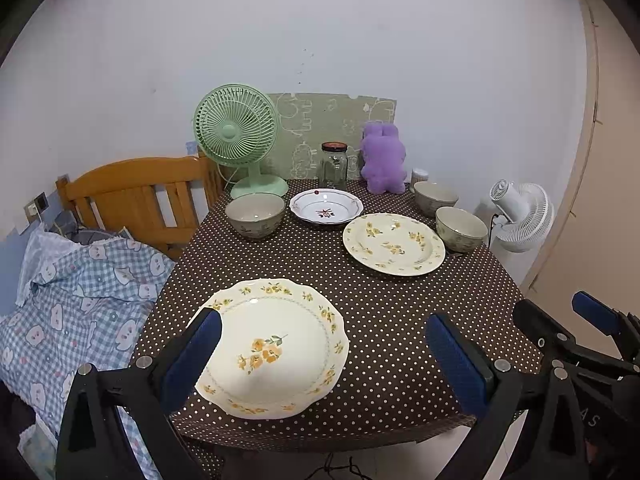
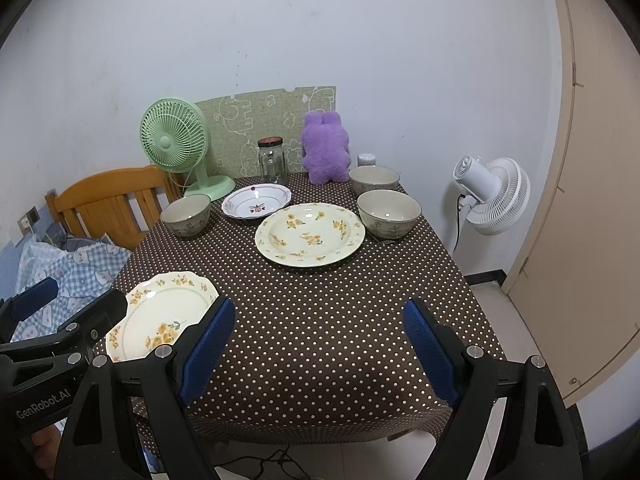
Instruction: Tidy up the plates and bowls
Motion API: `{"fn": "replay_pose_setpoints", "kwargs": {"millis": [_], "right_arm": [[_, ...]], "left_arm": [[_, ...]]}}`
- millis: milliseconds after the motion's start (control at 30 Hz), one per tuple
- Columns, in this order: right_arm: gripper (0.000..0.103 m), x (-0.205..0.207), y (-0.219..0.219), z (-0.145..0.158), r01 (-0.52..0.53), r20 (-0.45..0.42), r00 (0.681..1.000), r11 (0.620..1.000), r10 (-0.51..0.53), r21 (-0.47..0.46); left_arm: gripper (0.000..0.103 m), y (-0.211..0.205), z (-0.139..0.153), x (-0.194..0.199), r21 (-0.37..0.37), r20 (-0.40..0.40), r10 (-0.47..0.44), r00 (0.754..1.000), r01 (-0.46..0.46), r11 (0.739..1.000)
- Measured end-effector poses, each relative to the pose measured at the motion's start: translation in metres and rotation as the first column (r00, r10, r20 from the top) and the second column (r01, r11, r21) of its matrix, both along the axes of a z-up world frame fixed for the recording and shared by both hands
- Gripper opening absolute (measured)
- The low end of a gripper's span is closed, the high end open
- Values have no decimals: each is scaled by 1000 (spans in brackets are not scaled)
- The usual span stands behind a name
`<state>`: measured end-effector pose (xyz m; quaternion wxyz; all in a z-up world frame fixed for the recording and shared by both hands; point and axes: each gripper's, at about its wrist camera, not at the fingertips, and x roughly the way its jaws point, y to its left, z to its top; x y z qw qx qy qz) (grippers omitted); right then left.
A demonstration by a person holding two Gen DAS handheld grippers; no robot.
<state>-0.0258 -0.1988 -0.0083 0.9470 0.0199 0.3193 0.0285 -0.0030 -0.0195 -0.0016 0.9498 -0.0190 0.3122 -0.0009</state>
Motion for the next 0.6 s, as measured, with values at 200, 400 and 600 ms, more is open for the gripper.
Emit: {"fn": "replay_pose_setpoints", "kwargs": {"millis": [200, 400, 600], "right_arm": [[88, 0, 0, 0, 0, 1, 1000, 1000, 0, -1], [88, 0, 0, 0, 1, 2, 1000, 1000, -1, -3], [88, -1, 0, 0, 4, 1, 1000, 1000, -4, -1]], "left_arm": [[102, 0, 0, 0, 0, 0, 0, 1000, 0, 1000], [101, -1, 0, 0, 0, 0, 2, 1000, -2, 1000], [101, 0, -1, 0, 2, -3, 1, 1000, -1, 1000]]}}
